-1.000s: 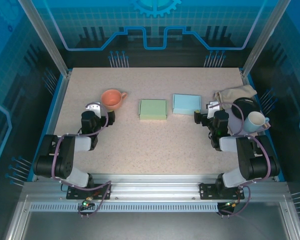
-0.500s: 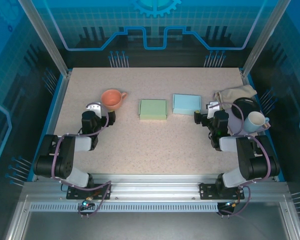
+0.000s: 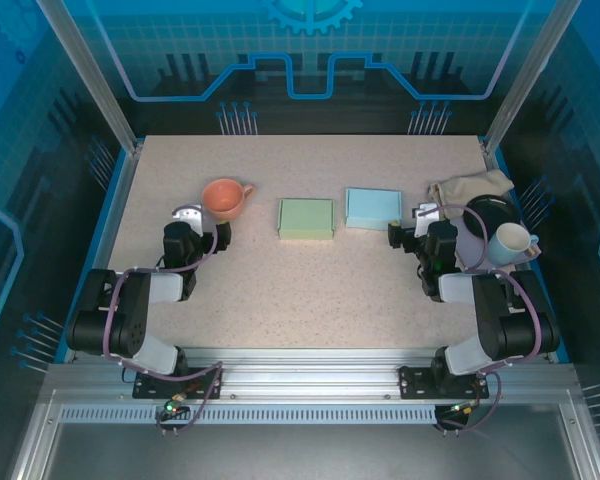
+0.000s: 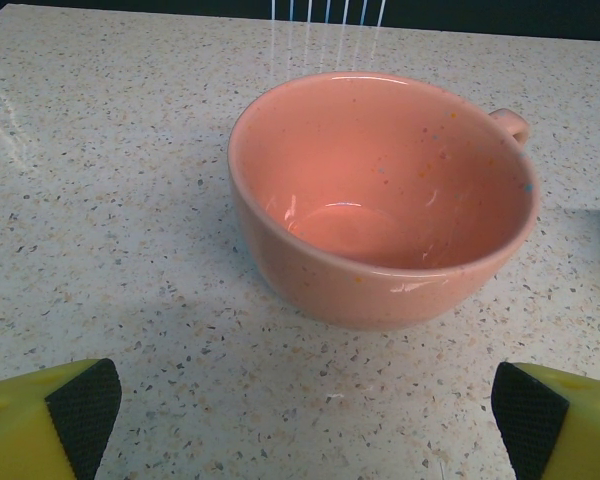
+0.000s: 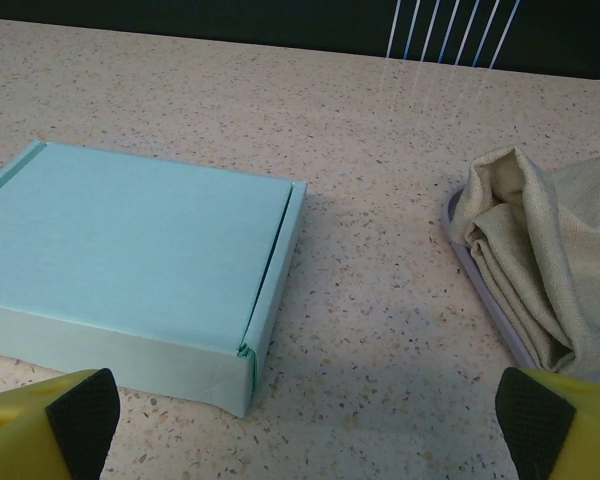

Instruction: Fold the paper box

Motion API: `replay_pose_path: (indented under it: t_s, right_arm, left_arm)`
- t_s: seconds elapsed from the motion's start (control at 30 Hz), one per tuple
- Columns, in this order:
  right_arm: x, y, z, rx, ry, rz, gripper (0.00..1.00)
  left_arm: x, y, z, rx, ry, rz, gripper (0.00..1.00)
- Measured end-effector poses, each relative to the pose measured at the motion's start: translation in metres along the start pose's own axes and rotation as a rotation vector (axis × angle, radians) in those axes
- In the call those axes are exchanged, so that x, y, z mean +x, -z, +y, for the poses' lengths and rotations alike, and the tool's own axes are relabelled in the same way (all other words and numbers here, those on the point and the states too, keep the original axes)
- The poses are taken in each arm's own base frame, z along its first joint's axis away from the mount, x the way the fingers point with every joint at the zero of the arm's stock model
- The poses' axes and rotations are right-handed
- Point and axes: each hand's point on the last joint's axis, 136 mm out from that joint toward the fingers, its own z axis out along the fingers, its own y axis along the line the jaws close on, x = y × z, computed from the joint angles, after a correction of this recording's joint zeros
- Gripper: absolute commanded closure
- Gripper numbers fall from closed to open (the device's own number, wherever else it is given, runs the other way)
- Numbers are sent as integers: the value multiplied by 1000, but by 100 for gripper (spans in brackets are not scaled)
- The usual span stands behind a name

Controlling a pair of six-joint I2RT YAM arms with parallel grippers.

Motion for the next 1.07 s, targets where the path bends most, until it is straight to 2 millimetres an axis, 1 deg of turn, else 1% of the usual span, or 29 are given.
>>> replay_pose_path:
  t_s: [0.83, 1.07]
  right_arm:
    - [0, 0, 0, 0, 0, 0, 0]
    - [0, 0, 0, 0, 0, 0, 0]
  left_arm:
    - [0, 0, 0, 0, 0, 0, 1]
    - [5, -1, 0, 0, 0, 21, 1]
